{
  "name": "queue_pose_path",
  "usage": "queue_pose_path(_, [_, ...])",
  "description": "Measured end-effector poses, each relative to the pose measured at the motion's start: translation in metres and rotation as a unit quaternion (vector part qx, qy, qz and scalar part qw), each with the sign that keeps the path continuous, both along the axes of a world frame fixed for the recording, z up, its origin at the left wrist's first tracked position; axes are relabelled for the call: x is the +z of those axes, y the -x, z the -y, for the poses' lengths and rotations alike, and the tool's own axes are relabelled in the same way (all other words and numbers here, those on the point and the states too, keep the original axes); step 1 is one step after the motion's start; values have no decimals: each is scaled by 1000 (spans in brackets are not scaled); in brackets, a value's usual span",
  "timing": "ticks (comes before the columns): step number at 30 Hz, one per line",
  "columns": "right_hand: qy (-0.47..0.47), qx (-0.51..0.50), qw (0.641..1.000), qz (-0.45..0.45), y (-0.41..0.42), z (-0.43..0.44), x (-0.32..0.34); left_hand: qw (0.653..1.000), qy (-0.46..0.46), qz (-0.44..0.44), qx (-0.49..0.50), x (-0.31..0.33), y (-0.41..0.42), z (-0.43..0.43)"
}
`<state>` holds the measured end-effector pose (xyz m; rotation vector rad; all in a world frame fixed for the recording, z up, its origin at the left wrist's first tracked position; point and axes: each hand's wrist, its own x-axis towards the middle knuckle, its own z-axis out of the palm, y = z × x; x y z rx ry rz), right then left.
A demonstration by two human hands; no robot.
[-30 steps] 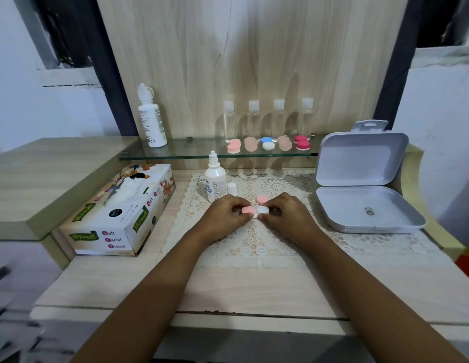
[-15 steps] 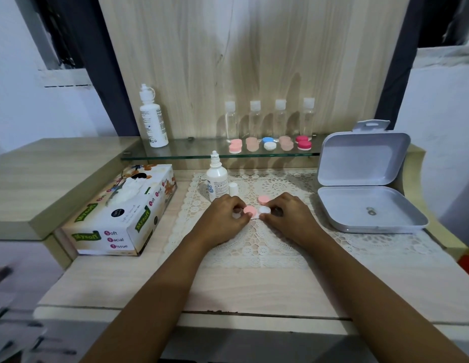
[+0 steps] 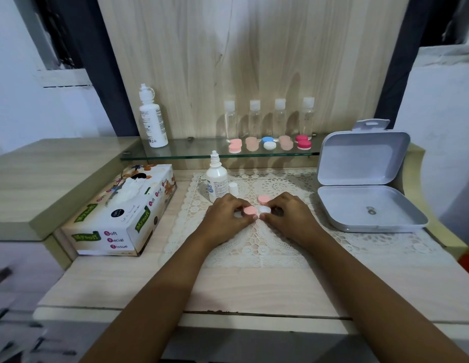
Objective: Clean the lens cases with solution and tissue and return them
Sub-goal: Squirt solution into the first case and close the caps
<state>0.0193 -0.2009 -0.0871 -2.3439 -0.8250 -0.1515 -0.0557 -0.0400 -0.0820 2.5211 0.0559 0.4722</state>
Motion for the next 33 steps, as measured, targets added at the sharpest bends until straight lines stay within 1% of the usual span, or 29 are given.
queue_pose_path(6, [3,1,1000,5,-1,0,-1,999,-21,-21,-27,2,1,0])
queue_pose_path(11, [4,1,1000,7,0,0,0,1000,30,-10,4,1,2,1])
queue_pose_path(16, [1,2,1000,3,0,1,0,1000,18,6,23,1,1,0])
queue_pose_path(22, [6,4,1000,4,-1,1,0,999,-15,31,11,-1,-2,2])
queue_pose_path(27, [15,3,1000,8,0,0,0,997,-72,23,-15,-3,-2,0])
queue_pose_path(33, [15,2,1000,9,1,-1,1,995,-92,20,-31,-4,-3,-1])
